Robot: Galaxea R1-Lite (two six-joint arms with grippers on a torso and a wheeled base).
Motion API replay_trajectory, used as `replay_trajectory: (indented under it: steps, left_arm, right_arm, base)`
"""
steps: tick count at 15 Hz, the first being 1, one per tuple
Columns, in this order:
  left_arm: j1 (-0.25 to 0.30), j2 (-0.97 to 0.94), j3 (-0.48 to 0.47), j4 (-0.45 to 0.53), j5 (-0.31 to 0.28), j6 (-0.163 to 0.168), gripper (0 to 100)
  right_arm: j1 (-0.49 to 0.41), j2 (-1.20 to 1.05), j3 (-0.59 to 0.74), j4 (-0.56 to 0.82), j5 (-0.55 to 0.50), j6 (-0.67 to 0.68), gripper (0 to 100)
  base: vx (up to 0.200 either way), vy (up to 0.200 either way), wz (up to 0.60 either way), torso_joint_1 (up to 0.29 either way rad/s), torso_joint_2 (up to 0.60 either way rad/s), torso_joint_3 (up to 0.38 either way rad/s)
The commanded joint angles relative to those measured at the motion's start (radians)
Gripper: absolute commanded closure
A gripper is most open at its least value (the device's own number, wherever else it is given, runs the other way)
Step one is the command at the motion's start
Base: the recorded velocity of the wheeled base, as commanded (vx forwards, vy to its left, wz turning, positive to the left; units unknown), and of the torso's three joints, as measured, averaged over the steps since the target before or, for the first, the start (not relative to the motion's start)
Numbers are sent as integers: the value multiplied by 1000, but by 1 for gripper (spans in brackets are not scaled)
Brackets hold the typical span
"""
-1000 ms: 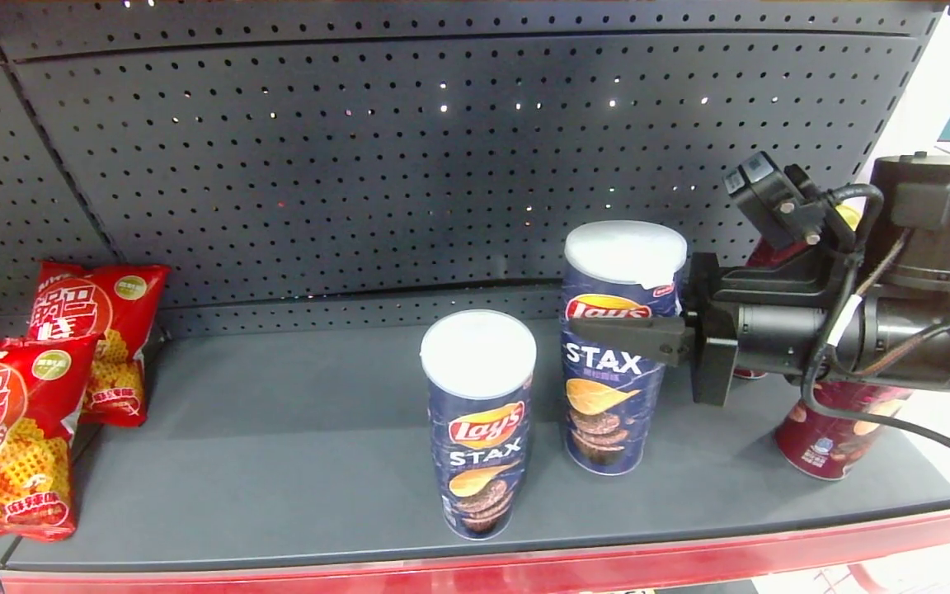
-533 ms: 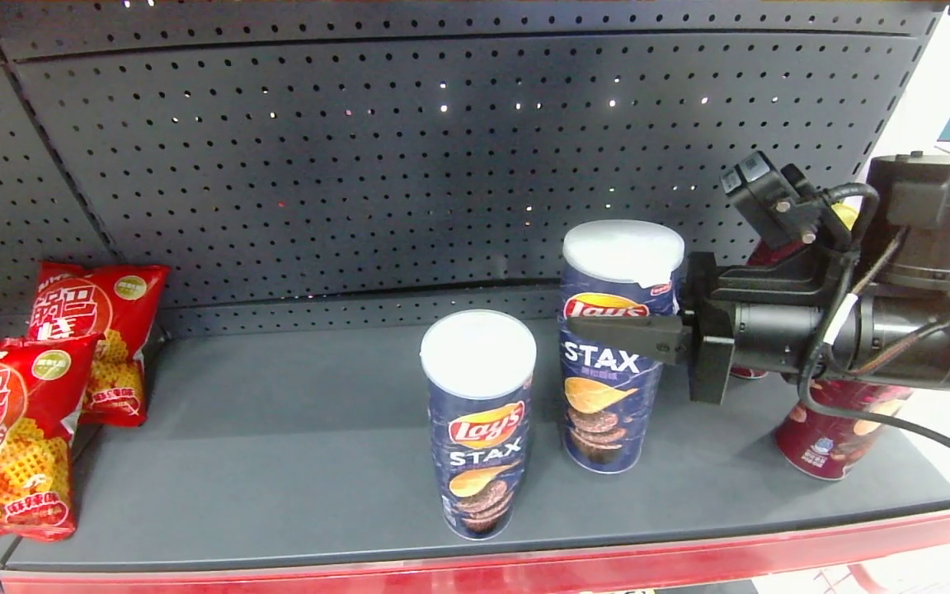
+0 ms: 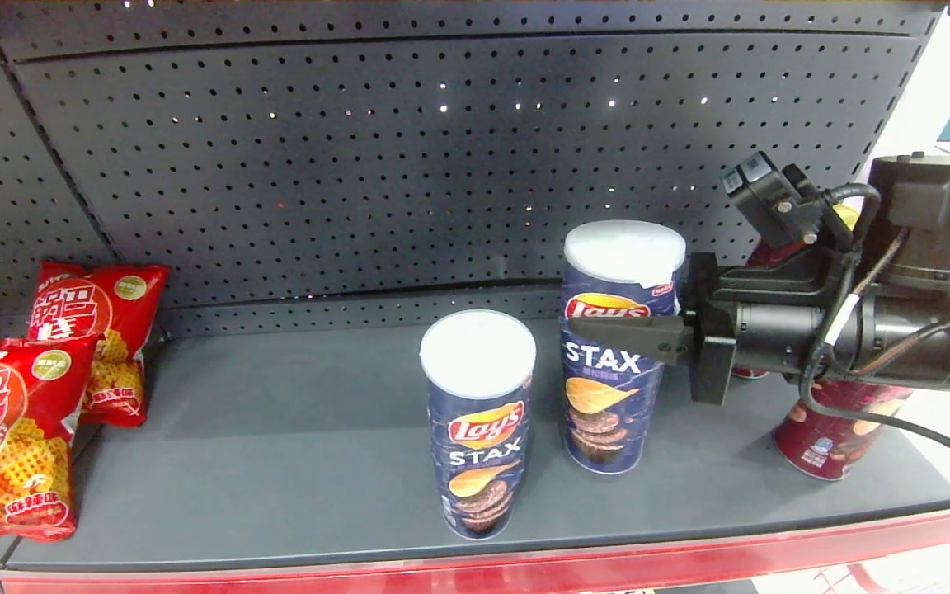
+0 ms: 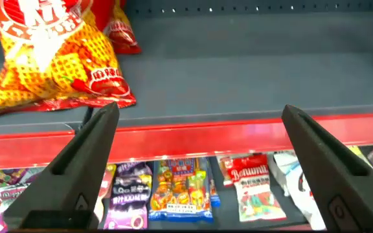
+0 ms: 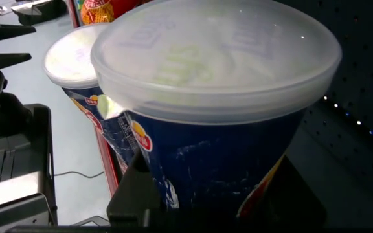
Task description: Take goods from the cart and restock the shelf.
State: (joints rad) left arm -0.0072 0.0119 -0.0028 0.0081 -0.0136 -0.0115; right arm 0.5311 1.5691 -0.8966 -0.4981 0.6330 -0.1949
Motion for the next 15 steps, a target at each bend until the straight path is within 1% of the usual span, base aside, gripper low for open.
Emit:
replay_trajectory:
  steps: [1, 8, 10, 12, 15]
  left_arm:
    - [3, -12, 0, 0, 0, -1, 0]
    - [4, -12, 0, 0, 0, 1, 0]
    - [4, -12, 0, 0, 0, 1, 0]
    - [4, -12, 0, 0, 0, 1, 0]
    - [4, -12, 0, 0, 0, 1, 0]
  right_arm:
    - [0, 0, -1, 0, 1, -1, 100]
    - [1, 51, -36, 0, -24, 3, 100]
    - [6, 94, -90, 0, -70, 23, 100]
    - [6, 155, -165, 0, -78, 37, 100]
    - [10, 227, -240, 0, -79, 48, 100]
  base:
    - [0, 0, 0, 0, 0, 0]
    - [0, 0, 0, 0, 0, 0]
    - [0, 0, 0, 0, 0, 0]
    - [0, 0, 0, 0, 0, 0]
    - [0, 0, 0, 0, 0, 0]
